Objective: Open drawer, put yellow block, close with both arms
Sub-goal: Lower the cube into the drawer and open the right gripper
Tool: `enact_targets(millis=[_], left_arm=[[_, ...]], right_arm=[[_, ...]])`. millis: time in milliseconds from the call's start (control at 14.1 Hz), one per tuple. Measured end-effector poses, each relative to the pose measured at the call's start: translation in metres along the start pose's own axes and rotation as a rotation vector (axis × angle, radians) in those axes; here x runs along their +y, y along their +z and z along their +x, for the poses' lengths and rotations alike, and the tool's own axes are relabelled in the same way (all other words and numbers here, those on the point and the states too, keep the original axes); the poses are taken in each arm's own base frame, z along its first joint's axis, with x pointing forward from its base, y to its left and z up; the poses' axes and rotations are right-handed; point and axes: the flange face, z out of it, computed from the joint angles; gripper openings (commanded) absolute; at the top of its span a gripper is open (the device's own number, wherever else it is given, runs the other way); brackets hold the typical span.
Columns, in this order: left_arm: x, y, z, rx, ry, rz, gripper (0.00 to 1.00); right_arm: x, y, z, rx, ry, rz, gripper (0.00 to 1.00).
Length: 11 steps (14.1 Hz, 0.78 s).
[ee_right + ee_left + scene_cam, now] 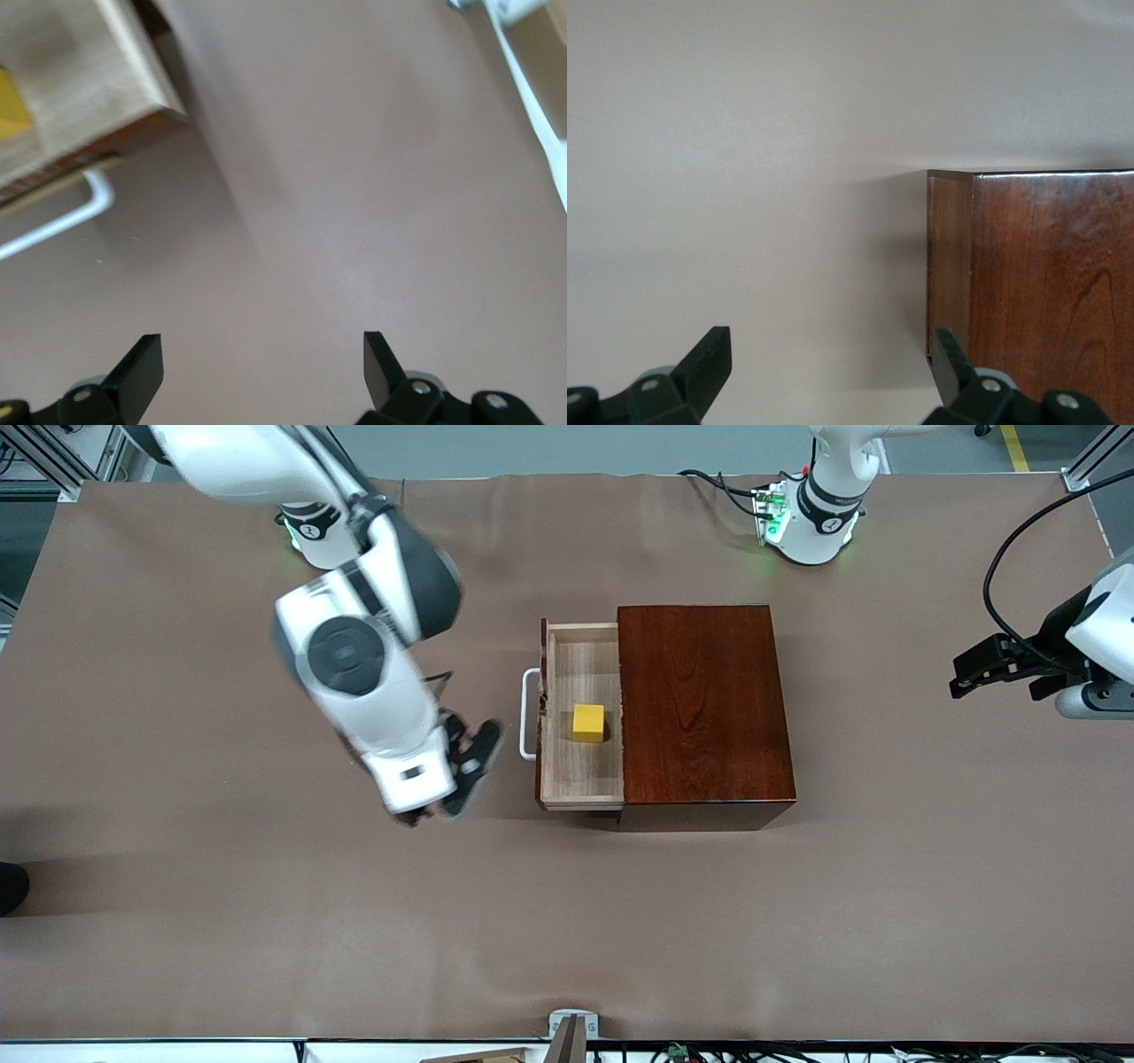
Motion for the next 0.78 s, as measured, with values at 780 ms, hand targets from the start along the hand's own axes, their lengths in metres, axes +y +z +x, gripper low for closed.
enact_targets(millis=[780], left_arm=[[0.154,0.019,-0.011,0.015,0.272,-0.043,1.00]], right_arm=[[0.162,-0.011,-0.172,-0.005,0.354,-0.016,1.00]])
